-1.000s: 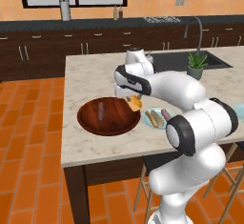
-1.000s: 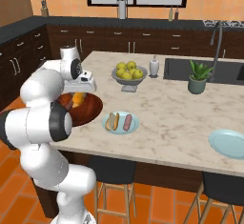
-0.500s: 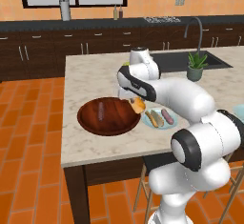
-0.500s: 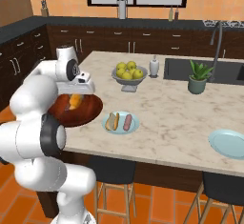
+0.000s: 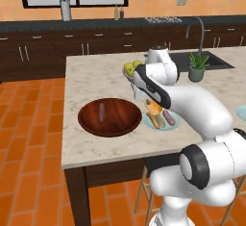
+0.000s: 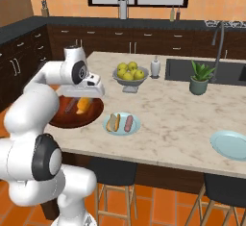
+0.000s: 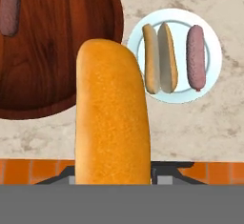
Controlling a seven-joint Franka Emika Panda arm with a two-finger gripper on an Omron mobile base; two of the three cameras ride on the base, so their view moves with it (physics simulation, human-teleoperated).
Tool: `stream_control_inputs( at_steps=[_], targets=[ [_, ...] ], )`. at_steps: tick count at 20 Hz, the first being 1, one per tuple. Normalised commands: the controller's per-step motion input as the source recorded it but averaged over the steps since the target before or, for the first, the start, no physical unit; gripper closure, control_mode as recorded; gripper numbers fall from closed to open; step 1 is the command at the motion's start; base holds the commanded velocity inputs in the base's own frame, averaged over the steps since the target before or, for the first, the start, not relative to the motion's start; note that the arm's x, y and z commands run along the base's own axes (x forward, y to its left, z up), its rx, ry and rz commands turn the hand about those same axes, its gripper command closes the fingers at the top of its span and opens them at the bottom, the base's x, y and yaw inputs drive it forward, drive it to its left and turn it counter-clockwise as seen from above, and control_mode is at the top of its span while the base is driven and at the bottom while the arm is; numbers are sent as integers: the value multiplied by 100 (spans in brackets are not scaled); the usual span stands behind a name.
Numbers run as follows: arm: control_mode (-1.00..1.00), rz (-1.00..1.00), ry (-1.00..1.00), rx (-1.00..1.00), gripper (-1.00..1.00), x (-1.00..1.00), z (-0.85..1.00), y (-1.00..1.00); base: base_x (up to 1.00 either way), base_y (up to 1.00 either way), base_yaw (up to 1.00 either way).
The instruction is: Place one bun and one sausage from the bowl on each plate.
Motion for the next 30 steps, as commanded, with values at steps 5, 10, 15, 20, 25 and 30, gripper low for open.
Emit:
stream_control_inputs(
  at_steps=[5, 10, 15, 20, 25, 30],
  targets=[
    [-100, -1, 0, 0, 100, -46, 7, -36, 0, 0, 0],
    [-100, -5, 0, 1, 100, -32, 11, -34, 0, 0, 0],
    [100, -2, 0, 0, 100, -9, 4, -24, -2, -14, 0],
    [100, 0, 0, 0, 100, 0, 0, 0, -10, -87, 0],
    [100, 0, 0, 0, 100, 0, 0, 0, -4, -92, 0],
    [100, 0, 0, 0, 100, 0, 0, 0, 0, -65, 0]
  ],
)
